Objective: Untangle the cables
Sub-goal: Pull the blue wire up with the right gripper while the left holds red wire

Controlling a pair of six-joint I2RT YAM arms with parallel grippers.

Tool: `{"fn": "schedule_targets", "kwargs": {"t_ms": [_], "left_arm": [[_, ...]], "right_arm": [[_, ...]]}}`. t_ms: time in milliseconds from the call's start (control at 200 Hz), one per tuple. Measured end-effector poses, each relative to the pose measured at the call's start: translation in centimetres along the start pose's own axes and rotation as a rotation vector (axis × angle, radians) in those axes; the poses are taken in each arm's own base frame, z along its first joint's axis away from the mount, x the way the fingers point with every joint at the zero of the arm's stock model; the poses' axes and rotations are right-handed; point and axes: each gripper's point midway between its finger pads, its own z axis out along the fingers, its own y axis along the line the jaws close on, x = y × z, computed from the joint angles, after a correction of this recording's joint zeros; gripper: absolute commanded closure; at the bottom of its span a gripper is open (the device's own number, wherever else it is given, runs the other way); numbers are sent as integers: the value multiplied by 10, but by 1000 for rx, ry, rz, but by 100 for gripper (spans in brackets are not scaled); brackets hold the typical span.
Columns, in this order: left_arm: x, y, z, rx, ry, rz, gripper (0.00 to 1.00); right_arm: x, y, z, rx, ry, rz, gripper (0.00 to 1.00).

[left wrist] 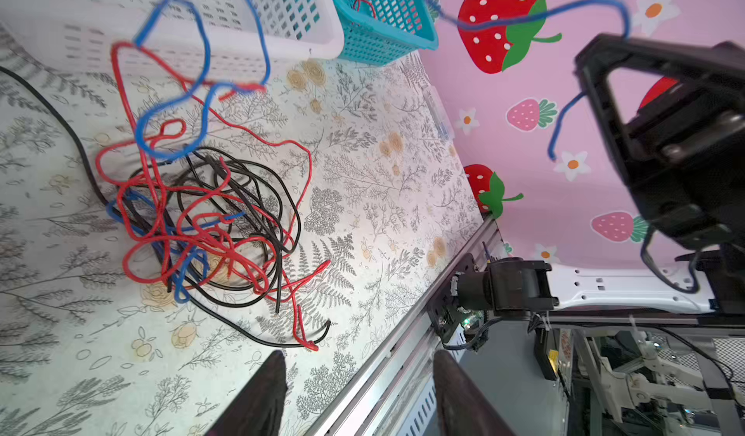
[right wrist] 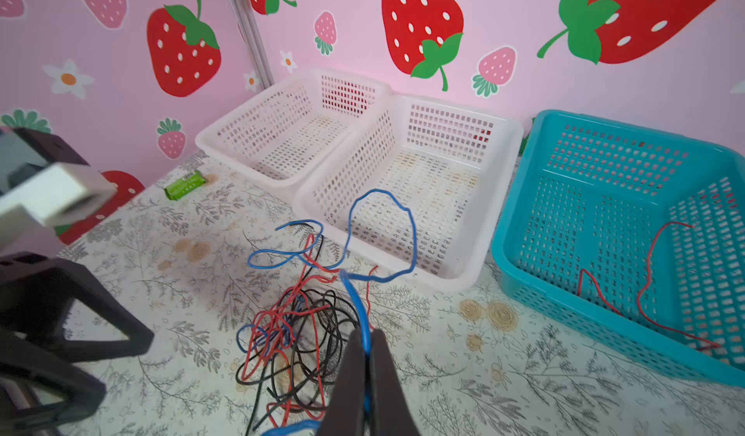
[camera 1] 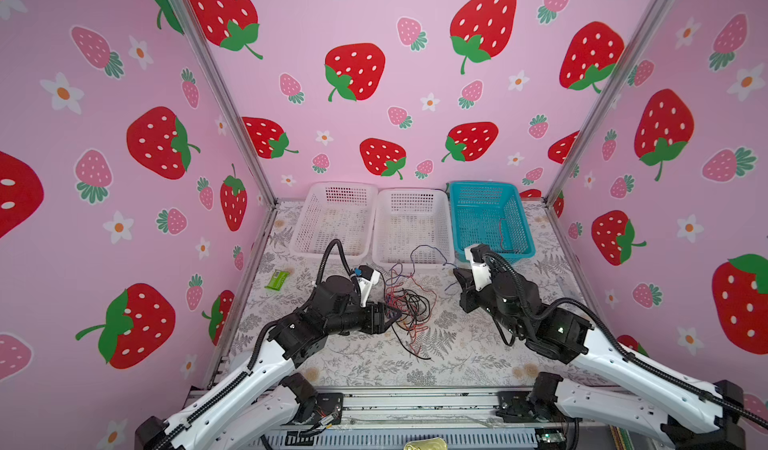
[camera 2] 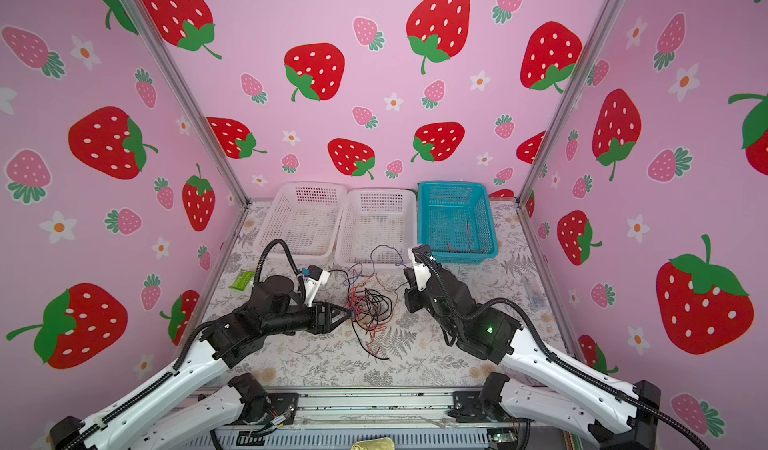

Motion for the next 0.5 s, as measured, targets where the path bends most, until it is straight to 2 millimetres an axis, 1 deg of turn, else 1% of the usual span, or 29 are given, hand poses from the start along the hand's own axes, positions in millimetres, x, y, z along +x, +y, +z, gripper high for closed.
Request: {"fn": "schedule_targets", "kwargs": {"t_ms": [85,260,375,495], "left_arm": [[-3,3,-3,-30,-10,15,38],[-3,16,-5,-112,-2,25,33],[-4,17,-4,-121,-4,23,33],[-9,13,-2,-94,-29,22,33]], "right_arm": [[-2,-3,-6,3,-9,0,100],[-19,-2,-25,-42,-72,4,100],[-27,4,-31,-86,-91,-8,100],[-39,8,-39,-118,-117,1,100]]}}
